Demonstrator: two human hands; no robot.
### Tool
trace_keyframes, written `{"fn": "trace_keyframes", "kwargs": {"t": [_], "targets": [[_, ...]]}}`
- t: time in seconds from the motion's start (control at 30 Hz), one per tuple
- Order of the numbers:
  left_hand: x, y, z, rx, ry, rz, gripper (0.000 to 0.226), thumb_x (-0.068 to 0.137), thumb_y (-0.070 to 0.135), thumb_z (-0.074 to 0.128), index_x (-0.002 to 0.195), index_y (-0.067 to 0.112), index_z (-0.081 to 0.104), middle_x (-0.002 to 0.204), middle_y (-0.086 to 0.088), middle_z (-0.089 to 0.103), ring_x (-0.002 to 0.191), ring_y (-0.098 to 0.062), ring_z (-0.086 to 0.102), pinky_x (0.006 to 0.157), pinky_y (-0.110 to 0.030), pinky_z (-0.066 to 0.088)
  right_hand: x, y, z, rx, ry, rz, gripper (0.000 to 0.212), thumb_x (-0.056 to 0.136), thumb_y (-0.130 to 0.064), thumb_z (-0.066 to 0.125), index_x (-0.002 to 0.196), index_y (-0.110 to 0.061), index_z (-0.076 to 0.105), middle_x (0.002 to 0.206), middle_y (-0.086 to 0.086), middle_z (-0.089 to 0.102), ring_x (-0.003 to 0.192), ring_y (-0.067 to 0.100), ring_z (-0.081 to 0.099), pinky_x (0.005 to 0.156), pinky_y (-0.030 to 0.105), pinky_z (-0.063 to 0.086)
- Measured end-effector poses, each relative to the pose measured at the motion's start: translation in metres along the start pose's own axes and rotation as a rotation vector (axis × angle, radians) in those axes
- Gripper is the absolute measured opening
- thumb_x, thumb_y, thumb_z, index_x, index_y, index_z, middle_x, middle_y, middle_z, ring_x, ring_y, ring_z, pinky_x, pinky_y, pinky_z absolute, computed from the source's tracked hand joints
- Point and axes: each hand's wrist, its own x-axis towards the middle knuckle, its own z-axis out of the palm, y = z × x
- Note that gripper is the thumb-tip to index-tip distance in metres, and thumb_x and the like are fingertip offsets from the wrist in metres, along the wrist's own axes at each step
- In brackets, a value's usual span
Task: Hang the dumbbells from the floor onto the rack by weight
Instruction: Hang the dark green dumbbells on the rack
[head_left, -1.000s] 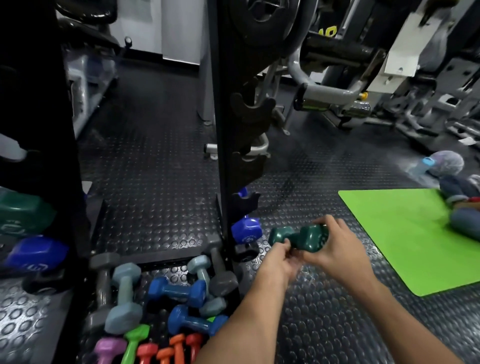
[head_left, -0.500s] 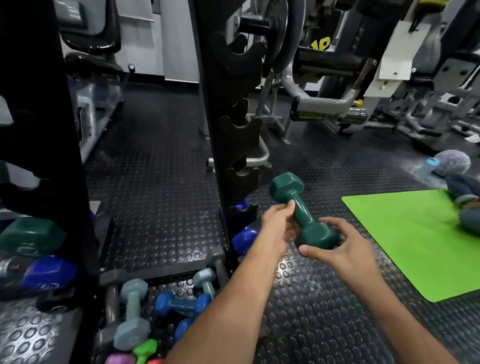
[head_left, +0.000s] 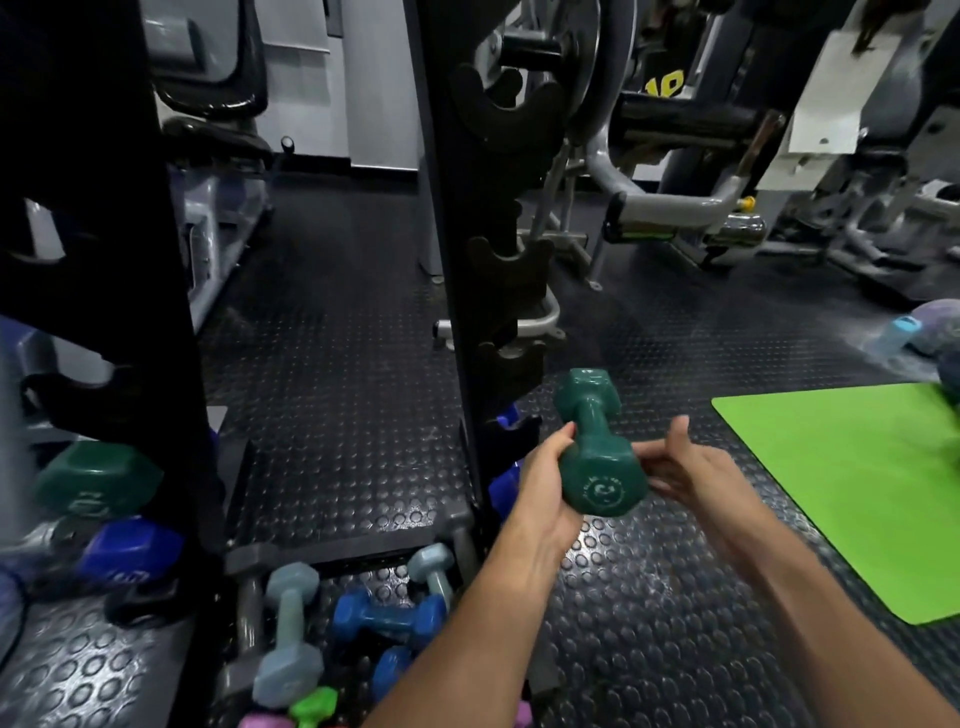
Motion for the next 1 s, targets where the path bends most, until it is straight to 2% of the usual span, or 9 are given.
{"fn": "trace_keyframes", "kwargs": {"t": [0.1, 0.23, 0.33, 0.4, 0.57, 0.67, 0.77, 0.93, 1.0], "targets": [[0.002, -0.005, -0.006, -0.024, -0.033, 0.001, 0.030, 0.098, 0.023, 0.057, 0.117, 0.004, 0.071, 0.099, -0.021, 0.074, 0.085, -0.030, 0.073, 0.083, -0.041, 0.057, 0.035, 0.010, -0.005, 0.056, 0.121, 0.081, 0.066, 0.086, -0.067, 0.060, 0.115, -0.010, 0.075, 0.099, 0.008, 0.076, 0.089, 0.021, 0.072, 0.087, 0.035, 0.057], [-0.005, -0.007, -0.015, -0.006, -0.092, -0.021, 0.024, 0.096, 0.018, 0.061, 0.105, 0.007, 0.080, 0.098, -0.020, 0.076, 0.083, -0.028, 0.073, 0.085, -0.040, 0.055, 0.065, 0.015, 0.009, 0.271, 0.071, 0.210, 0.054, 0.085, -0.052, 0.075, 0.128, -0.020, 0.065, 0.109, 0.011, 0.071, 0.092, 0.023, 0.070, 0.074, 0.035, 0.060], [-0.011, -0.012, -0.017, -0.012, -0.043, -0.053, 0.025, 0.093, 0.016, 0.060, 0.104, 0.006, 0.081, 0.103, -0.024, 0.074, 0.082, -0.028, 0.071, 0.083, -0.040, 0.054, 0.072, 0.019, 0.020, 0.306, 0.157, 0.173, 0.045, 0.087, -0.024, 0.080, 0.125, -0.007, 0.064, 0.107, 0.014, 0.073, 0.072, 0.013, 0.075, 0.059, 0.025, 0.058], [-0.011, -0.019, -0.020, -0.047, 0.027, -0.065, 0.035, 0.088, 0.018, 0.062, 0.116, -0.002, 0.072, 0.107, -0.026, 0.071, 0.086, -0.031, 0.069, 0.082, -0.040, 0.054, 0.075, 0.023, 0.024, 0.320, 0.250, 0.136, 0.042, 0.084, -0.016, 0.083, 0.120, -0.005, 0.065, 0.106, 0.016, 0.073, 0.069, 0.013, 0.074, 0.059, 0.025, 0.058], [-0.025, -0.031, -0.027, -0.162, 0.013, -0.063, 0.019, 0.088, 0.025, 0.068, 0.093, 0.006, 0.071, 0.091, -0.017, 0.072, 0.084, -0.030, 0.068, 0.085, -0.042, 0.053, 0.079, 0.016, 0.035, 0.356, 0.327, 0.082, 0.033, 0.086, -0.011, 0.081, 0.116, -0.008, 0.068, 0.106, 0.011, 0.073, 0.079, 0.018, 0.070, 0.066, 0.030, 0.057], [-0.037, -0.031, -0.028, -0.314, -0.030, -0.107, 0.037, 0.096, 0.031, 0.064, 0.114, 0.000, 0.070, 0.111, -0.024, 0.074, 0.107, -0.037, 0.068, 0.096, -0.053, 0.052, 0.080, 0.005, 0.042, 0.425, 0.371, 0.076, 0.035, 0.088, -0.010, 0.078, 0.120, -0.004, 0.067, 0.098, 0.011, 0.071, 0.062, 0.009, 0.067, 0.054, 0.021, 0.054], [-0.036, -0.027, -0.028, -0.404, 0.029, -0.076, 0.042, 0.093, 0.031, 0.071, 0.120, -0.001, 0.067, 0.111, -0.027, 0.074, 0.114, -0.041, 0.067, 0.102, -0.060, 0.050, 0.086, -0.003, 0.044, 0.466, 0.406, 0.050, 0.039, 0.089, -0.007, 0.077, 0.125, -0.001, 0.064, 0.102, 0.016, 0.067, 0.047, 0.001, 0.061, 0.043, 0.016, 0.047], [-0.018, -0.028, -0.037, -0.311, 0.118, 0.085, 0.052, 0.090, 0.029, 0.072, 0.131, 0.001, 0.060, 0.120, -0.025, 0.071, 0.116, -0.041, 0.065, 0.102, -0.054, 0.047, 0.081, -0.002, 0.057, 0.601, 0.281, 0.153, 0.047, 0.091, -0.008, 0.074, 0.136, -0.011, 0.061, 0.122, 0.016, 0.071, 0.098, 0.023, 0.075, 0.082, 0.036, 0.062], [-0.018, -0.032, -0.043, -0.333, 0.124, 0.139, 0.051, 0.090, 0.027, 0.072, 0.131, 0.000, 0.059, 0.123, -0.027, 0.069, 0.113, -0.039, 0.066, 0.099, -0.053, 0.046, 0.080, -0.003, 0.062, 0.650, 0.221, 0.214, 0.049, 0.091, 0.004, 0.070, 0.136, -0.013, 0.060, 0.117, 0.016, 0.074, 0.102, 0.028, 0.074, 0.092, 0.040, 0.061]]}}
